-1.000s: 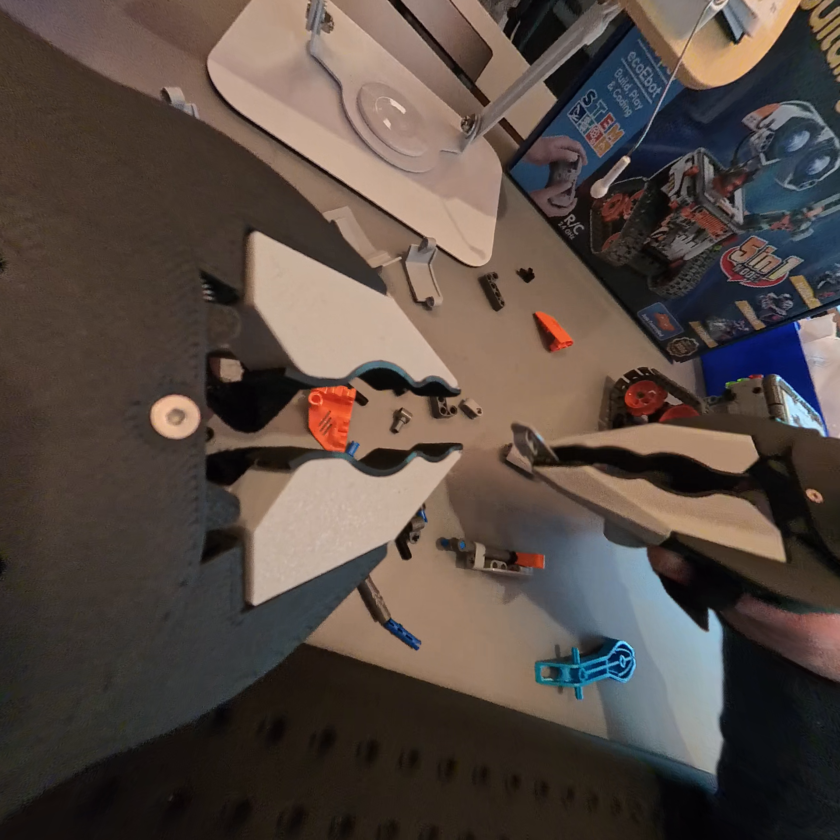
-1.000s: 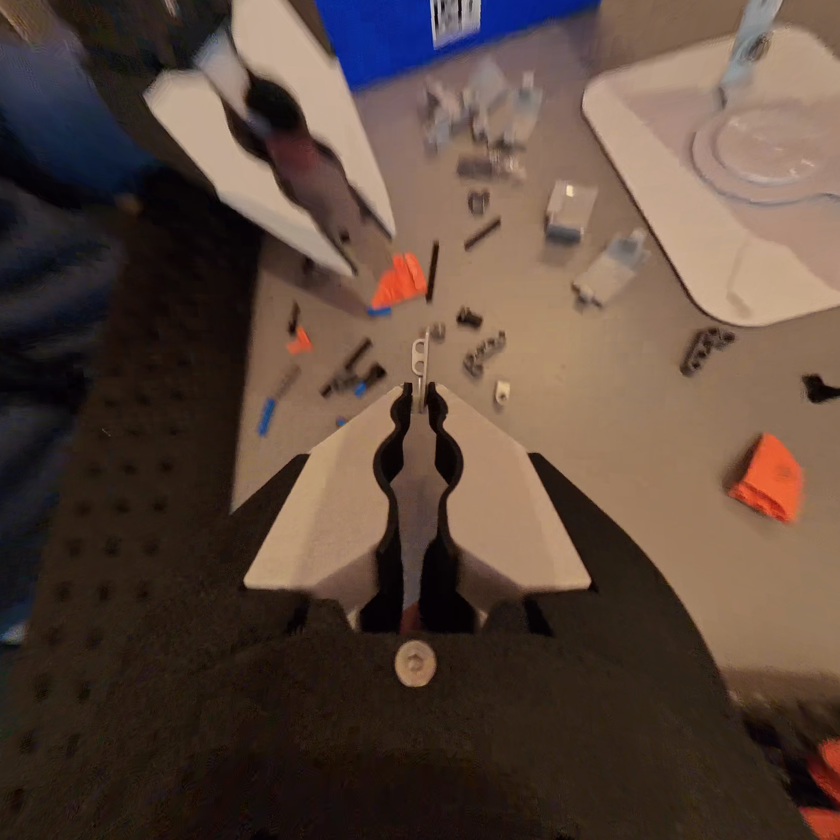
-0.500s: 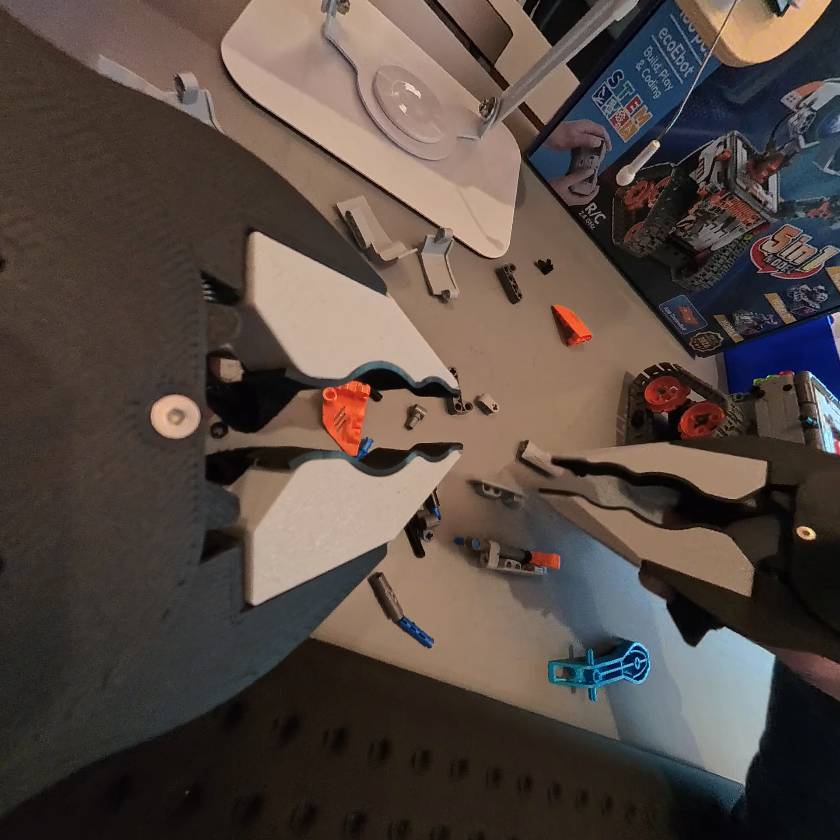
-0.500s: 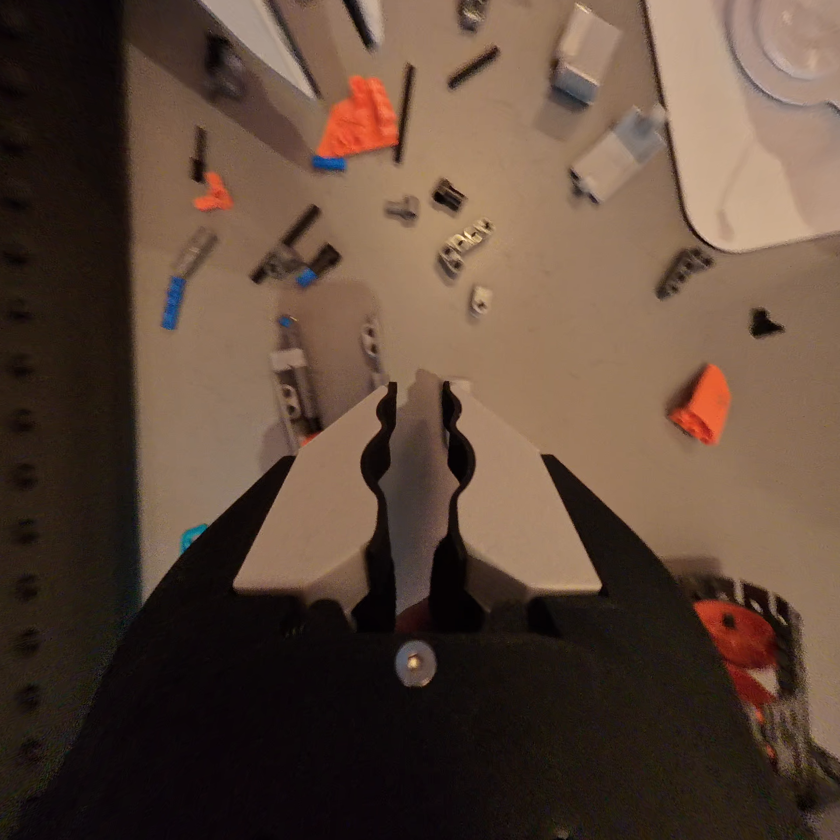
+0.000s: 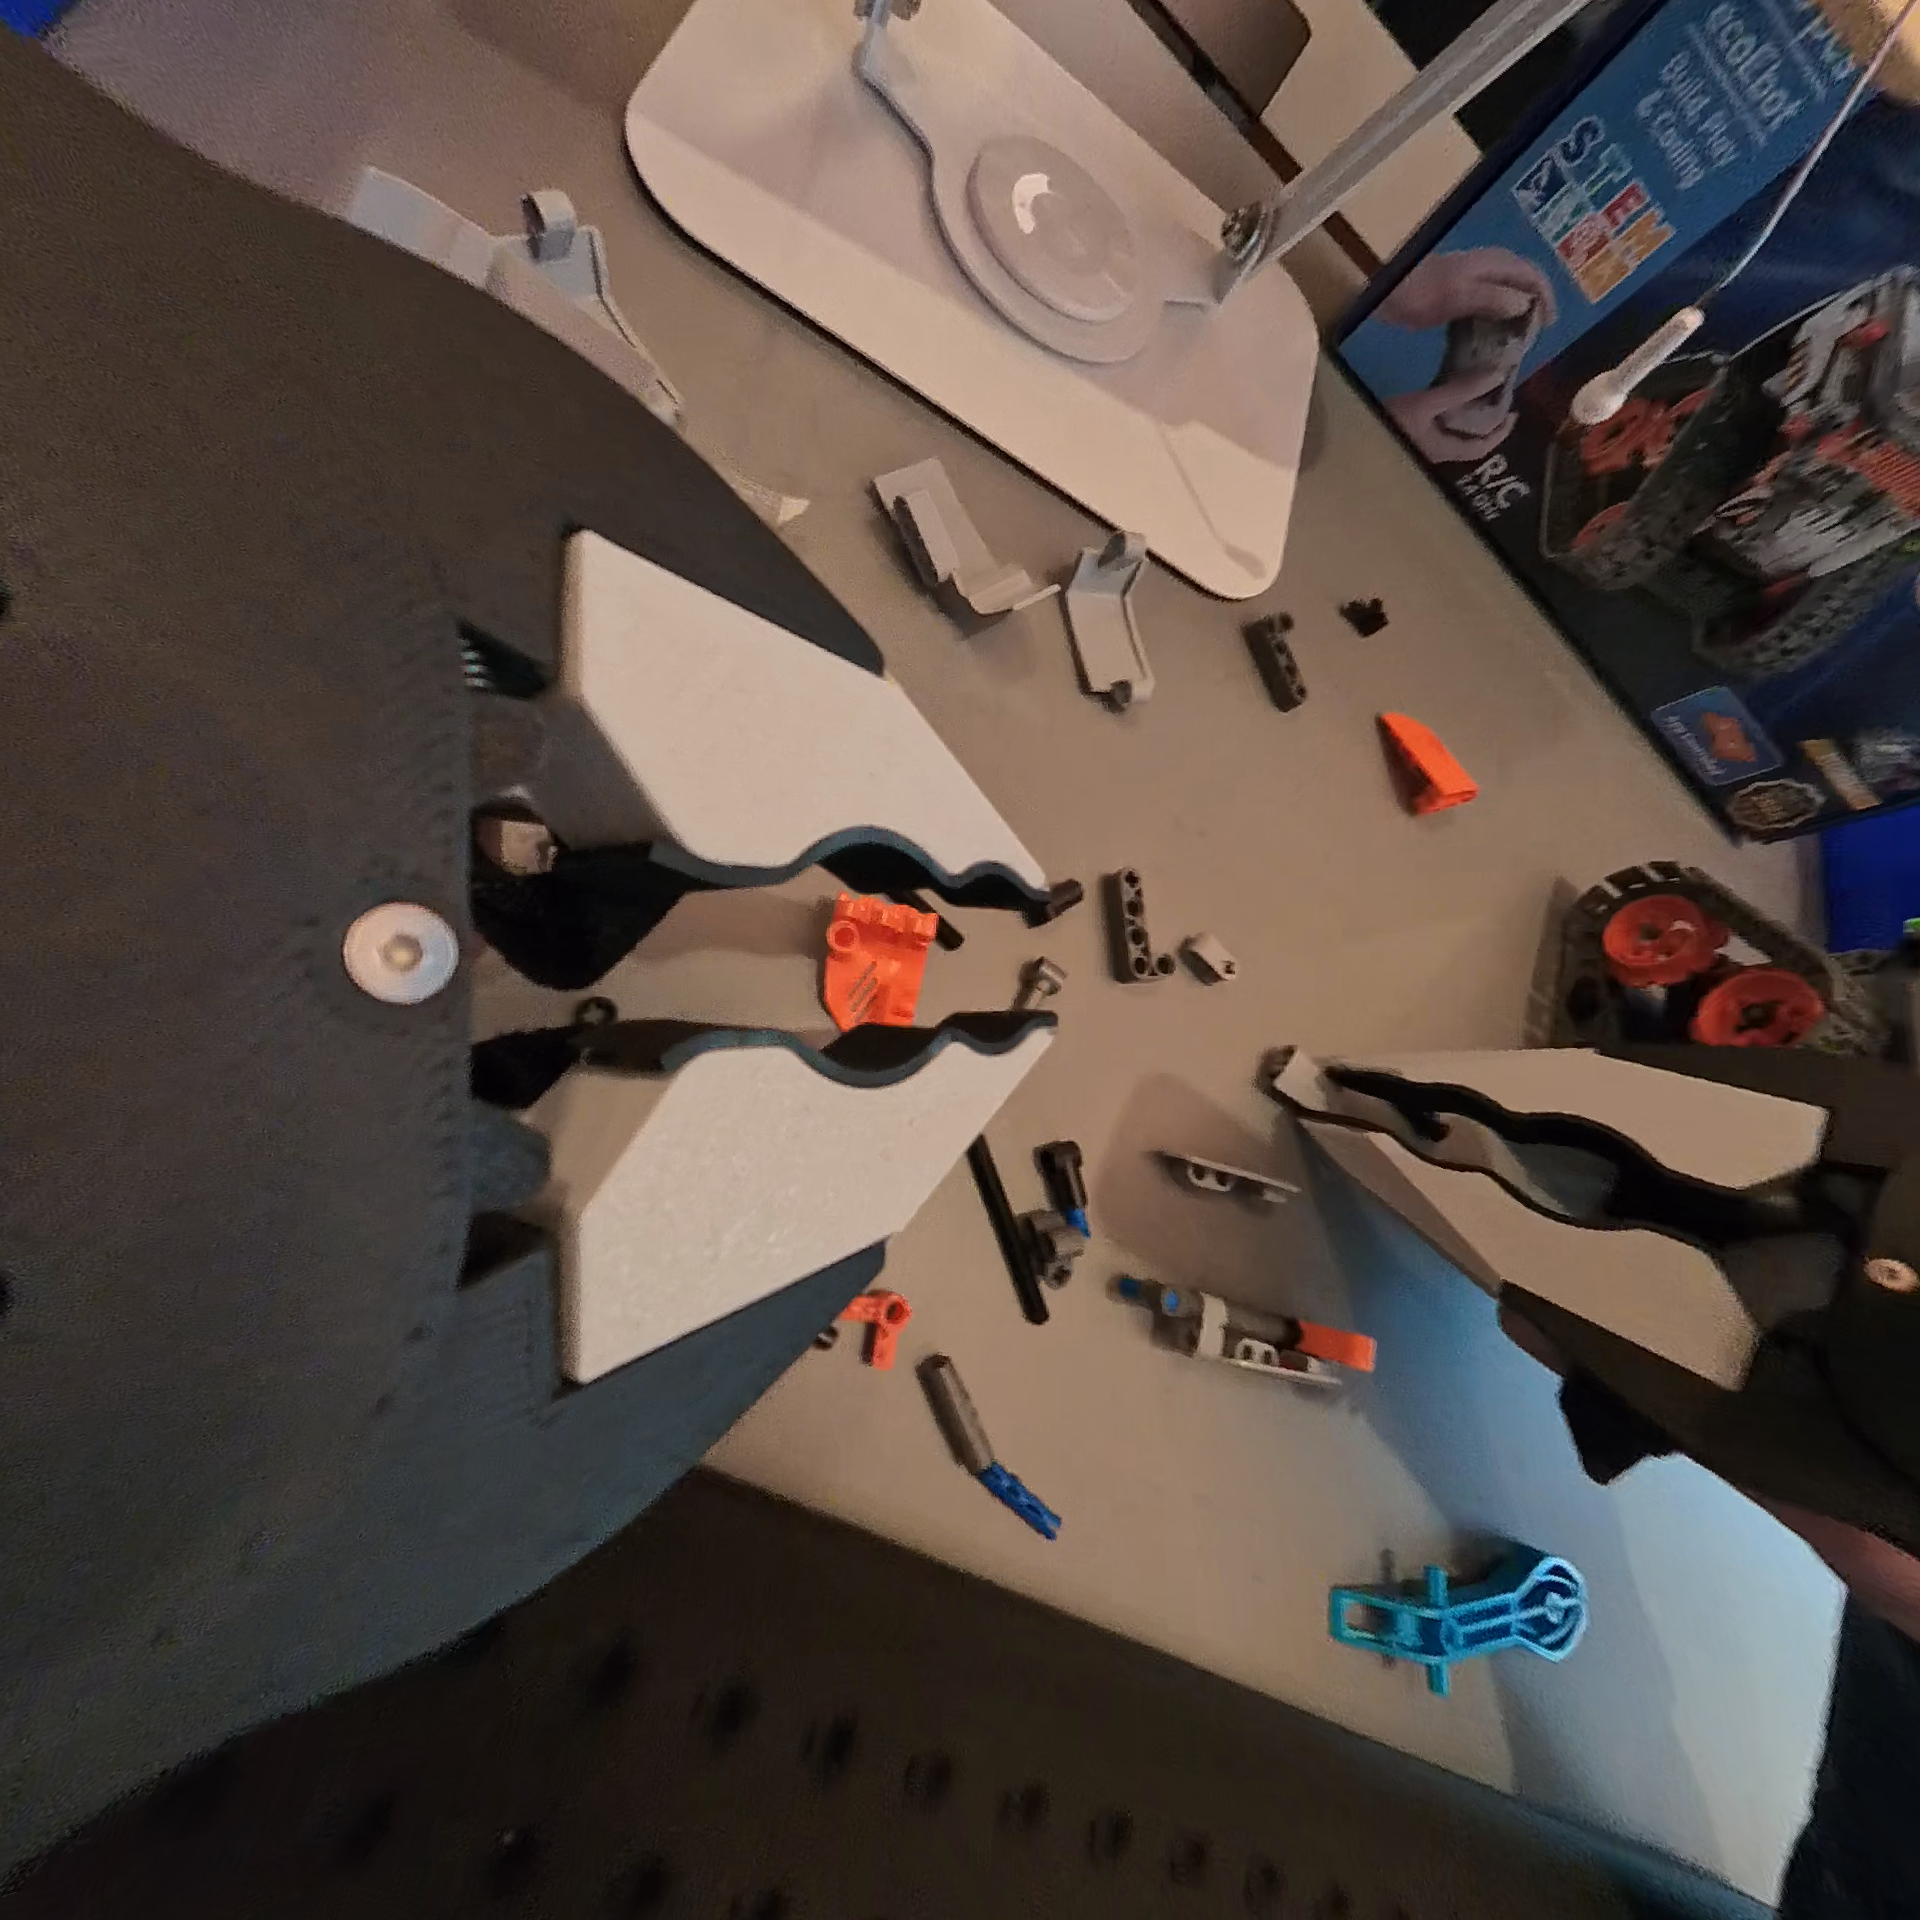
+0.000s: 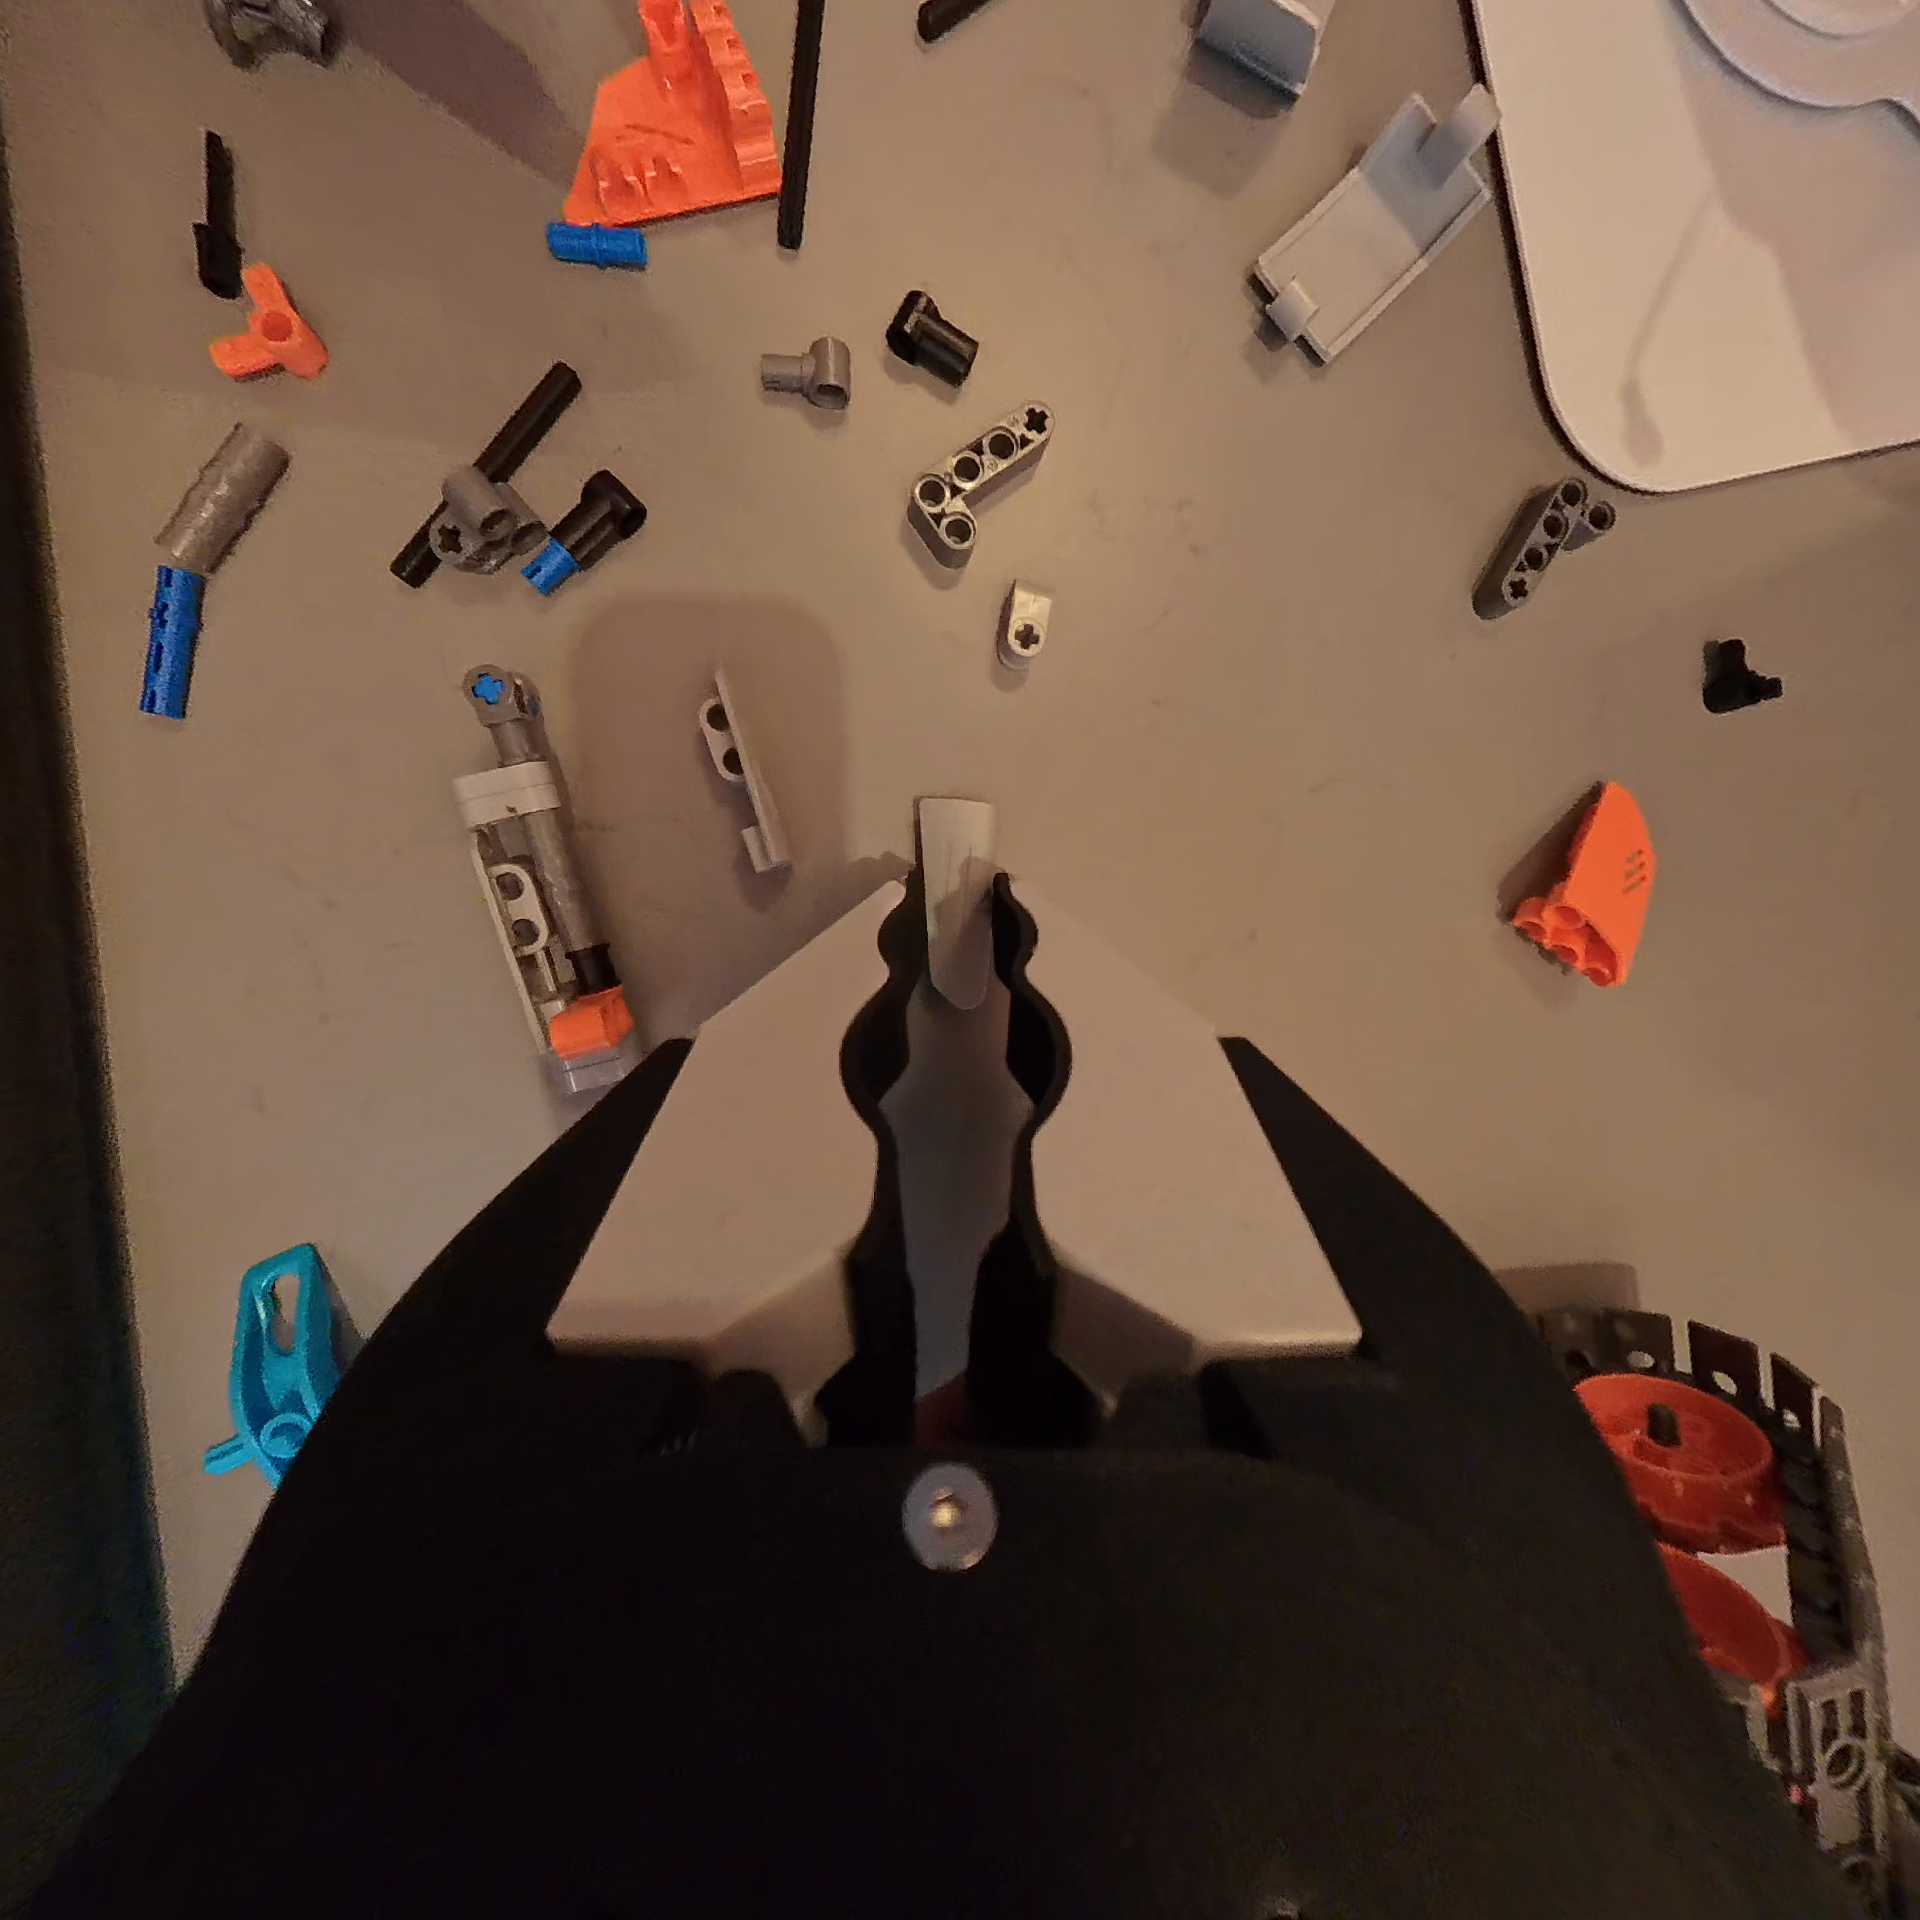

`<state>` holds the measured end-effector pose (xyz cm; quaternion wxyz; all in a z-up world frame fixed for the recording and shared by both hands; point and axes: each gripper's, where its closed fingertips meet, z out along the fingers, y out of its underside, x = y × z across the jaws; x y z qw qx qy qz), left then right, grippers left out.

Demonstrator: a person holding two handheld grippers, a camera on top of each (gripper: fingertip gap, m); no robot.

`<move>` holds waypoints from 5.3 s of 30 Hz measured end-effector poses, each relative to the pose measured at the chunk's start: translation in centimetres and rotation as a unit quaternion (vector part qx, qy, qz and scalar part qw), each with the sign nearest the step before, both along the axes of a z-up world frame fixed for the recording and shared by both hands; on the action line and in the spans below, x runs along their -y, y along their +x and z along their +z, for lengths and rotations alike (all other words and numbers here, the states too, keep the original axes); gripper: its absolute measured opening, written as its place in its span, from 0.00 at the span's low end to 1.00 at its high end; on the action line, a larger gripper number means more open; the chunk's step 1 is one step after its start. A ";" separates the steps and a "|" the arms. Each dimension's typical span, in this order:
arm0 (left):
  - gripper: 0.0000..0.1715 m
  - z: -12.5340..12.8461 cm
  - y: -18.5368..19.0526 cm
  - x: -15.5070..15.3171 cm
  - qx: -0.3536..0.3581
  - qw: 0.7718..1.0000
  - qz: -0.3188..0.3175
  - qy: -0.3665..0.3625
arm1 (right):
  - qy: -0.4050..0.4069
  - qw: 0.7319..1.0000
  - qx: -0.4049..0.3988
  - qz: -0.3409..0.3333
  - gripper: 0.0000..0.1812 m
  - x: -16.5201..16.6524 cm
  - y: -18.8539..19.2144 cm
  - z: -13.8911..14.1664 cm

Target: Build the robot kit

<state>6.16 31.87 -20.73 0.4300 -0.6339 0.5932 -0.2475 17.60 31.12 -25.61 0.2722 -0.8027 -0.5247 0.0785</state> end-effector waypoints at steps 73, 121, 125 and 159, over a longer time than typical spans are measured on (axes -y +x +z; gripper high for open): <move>0.02 -4.9 4.7 1.5 -0.163 0.970 -0.169 0.069 | 0.018 0.988 -0.085 0.128 0.05 1.9 -4.7 0.1; 0.00 -4.7 5.2 3.4 -0.105 0.954 -0.270 0.074 | 0.006 0.970 -0.081 0.228 0.05 2.8 -5.3 0.0; 0.00 -5.0 4.5 3.2 -0.125 0.959 -0.248 0.061 | 0.009 0.971 -0.081 0.224 0.05 2.7 -5.3 0.0; 0.08 -5.1 4.2 2.9 -0.162 0.971 -0.169 -0.052 | 0.016 0.982 -0.073 0.176 0.05 2.5 -6.2 0.0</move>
